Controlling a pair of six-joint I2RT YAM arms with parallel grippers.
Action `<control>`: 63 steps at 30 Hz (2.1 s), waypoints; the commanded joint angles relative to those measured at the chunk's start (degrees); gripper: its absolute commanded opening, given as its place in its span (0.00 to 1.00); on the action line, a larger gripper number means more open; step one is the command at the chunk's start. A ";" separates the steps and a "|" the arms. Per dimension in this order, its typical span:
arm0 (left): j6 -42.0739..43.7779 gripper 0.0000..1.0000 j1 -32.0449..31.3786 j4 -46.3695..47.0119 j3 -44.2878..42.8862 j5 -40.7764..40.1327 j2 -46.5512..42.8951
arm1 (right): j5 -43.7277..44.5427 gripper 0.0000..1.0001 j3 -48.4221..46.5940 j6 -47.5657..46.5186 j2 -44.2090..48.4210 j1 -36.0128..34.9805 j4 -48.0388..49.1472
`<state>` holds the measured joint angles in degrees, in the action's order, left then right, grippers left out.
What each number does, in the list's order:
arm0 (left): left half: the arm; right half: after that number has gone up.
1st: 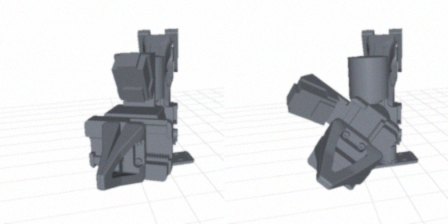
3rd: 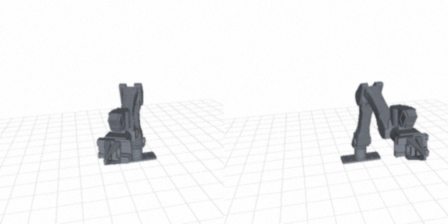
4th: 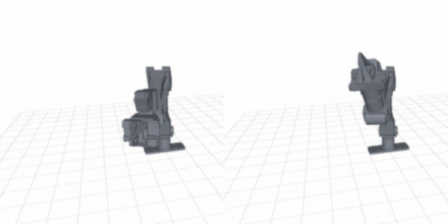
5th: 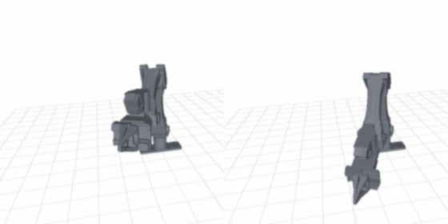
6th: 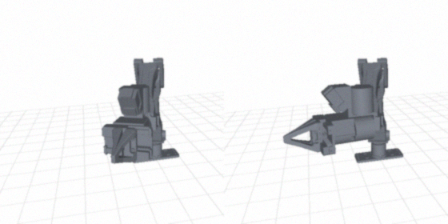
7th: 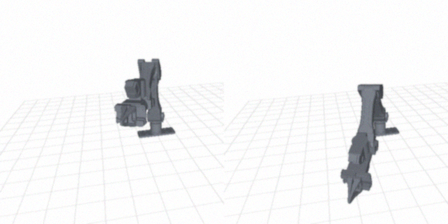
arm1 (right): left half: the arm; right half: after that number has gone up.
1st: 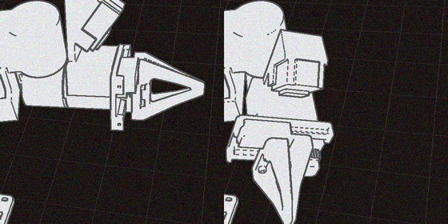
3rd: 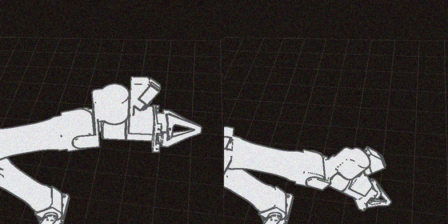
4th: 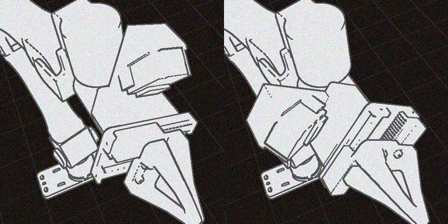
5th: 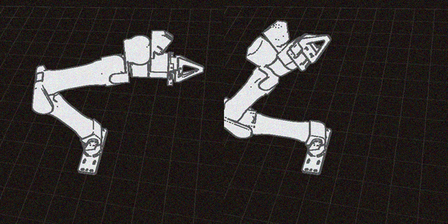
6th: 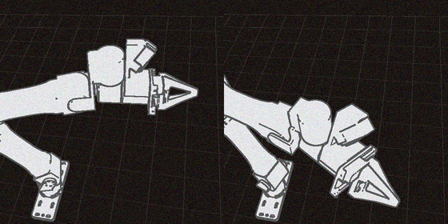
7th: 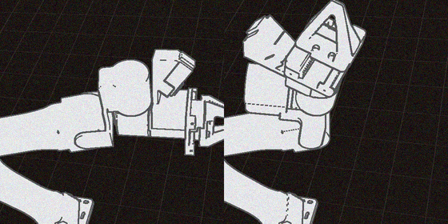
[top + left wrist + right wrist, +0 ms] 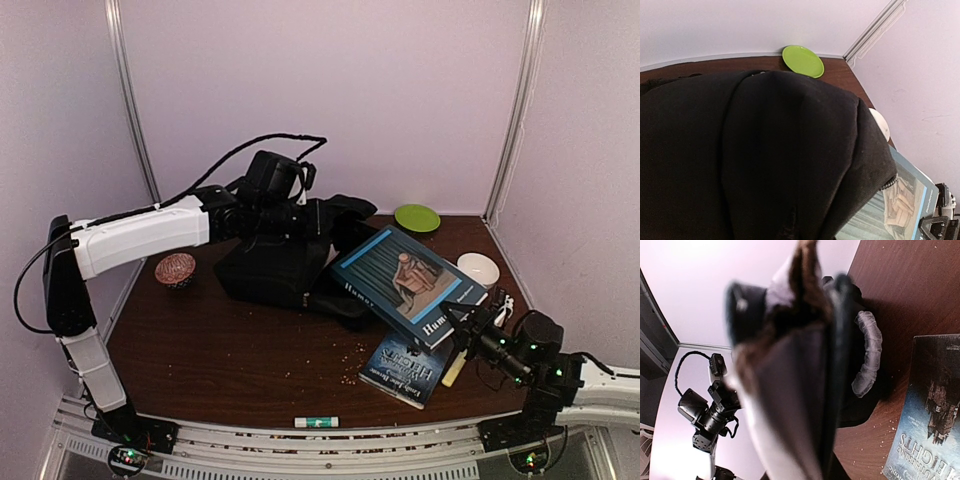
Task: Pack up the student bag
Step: Place the book in the student bag.
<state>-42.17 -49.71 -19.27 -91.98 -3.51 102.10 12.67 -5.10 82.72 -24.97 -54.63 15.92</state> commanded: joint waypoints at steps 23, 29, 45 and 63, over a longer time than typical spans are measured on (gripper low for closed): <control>0.26 0.00 -0.05 17.12 4.97 10.33 -4.75 | -5.93 0.15 -10.90 -1.42 -31.15 1.06 29.69; 0.71 0.00 -0.03 17.15 4.99 12.59 -5.46 | -5.71 0.15 -12.09 -1.87 -32.40 1.94 29.60; 5.85 0.00 -0.87 13.65 3.35 18.79 -7.45 | -12.67 0.15 -22.35 1.08 -55.75 3.96 44.12; 3.29 0.00 -2.37 20.73 5.24 32.12 -6.79 | -16.26 0.15 -39.92 1.39 -75.36 5.61 42.23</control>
<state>-37.26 -49.43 -13.47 -84.79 17.98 97.56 -3.14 -40.32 83.00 -98.10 -49.04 50.41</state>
